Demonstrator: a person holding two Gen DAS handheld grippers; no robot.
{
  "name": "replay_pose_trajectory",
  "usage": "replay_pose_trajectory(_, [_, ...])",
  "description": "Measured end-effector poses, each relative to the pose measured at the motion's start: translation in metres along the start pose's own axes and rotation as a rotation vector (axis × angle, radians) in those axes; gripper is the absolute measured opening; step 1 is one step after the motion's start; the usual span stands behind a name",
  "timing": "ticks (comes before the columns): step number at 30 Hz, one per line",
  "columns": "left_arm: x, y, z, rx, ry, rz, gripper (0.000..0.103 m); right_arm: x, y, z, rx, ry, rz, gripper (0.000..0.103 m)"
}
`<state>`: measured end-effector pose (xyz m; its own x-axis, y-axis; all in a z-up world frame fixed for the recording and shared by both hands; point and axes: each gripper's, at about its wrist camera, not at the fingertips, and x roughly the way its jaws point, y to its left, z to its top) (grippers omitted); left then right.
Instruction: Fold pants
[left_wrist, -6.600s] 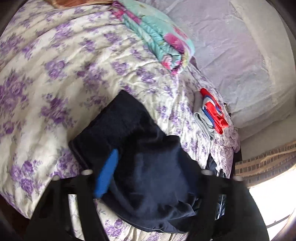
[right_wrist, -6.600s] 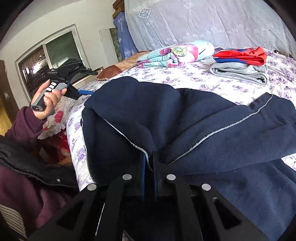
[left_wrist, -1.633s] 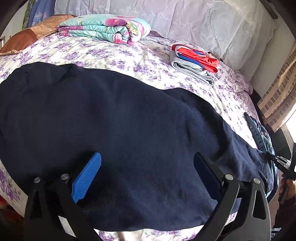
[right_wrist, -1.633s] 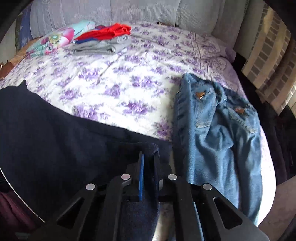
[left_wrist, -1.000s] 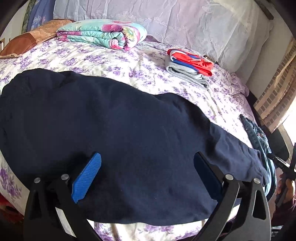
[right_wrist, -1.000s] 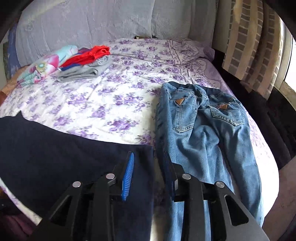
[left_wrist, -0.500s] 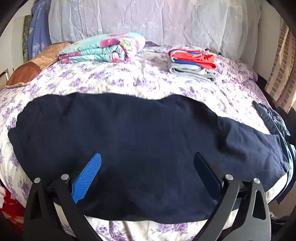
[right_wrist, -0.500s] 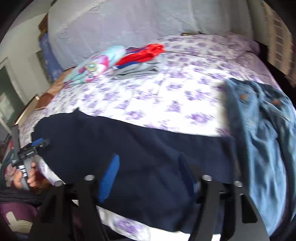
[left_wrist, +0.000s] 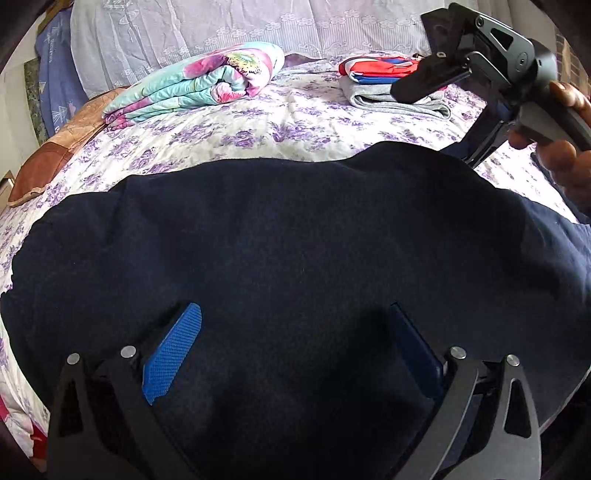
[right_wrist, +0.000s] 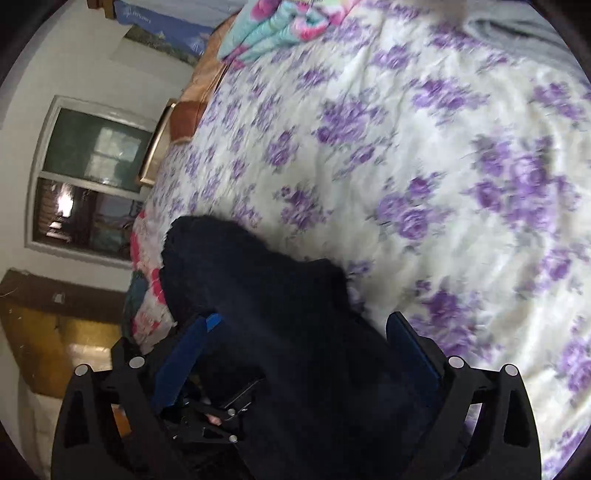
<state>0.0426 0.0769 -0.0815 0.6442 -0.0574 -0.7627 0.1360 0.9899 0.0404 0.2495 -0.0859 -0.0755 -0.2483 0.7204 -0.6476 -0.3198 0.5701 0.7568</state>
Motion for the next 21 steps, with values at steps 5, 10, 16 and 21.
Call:
replay_pose_trajectory(5, [0.001,0.002,0.000,-0.007,-0.004,-0.017,0.098,0.024,-0.011,0.014,0.003,0.085,0.063,0.083])
replay_pose_trajectory(10, [0.000,0.003,0.000,-0.011,-0.006,-0.029,0.098,0.015,-0.018,0.011,-0.038,-0.155,-0.038,0.017])
replay_pose_trajectory(16, [-0.001,0.000,-0.005,-0.010,-0.019,-0.023,0.098,0.021,-0.010,0.007,-0.059,-0.231,-0.180,0.016])
replay_pose_trajectory(21, [-0.025,0.016,0.007,-0.085,0.009,-0.140,0.098,-0.035,0.010,0.011,-0.046,-0.413,-0.310,0.059])
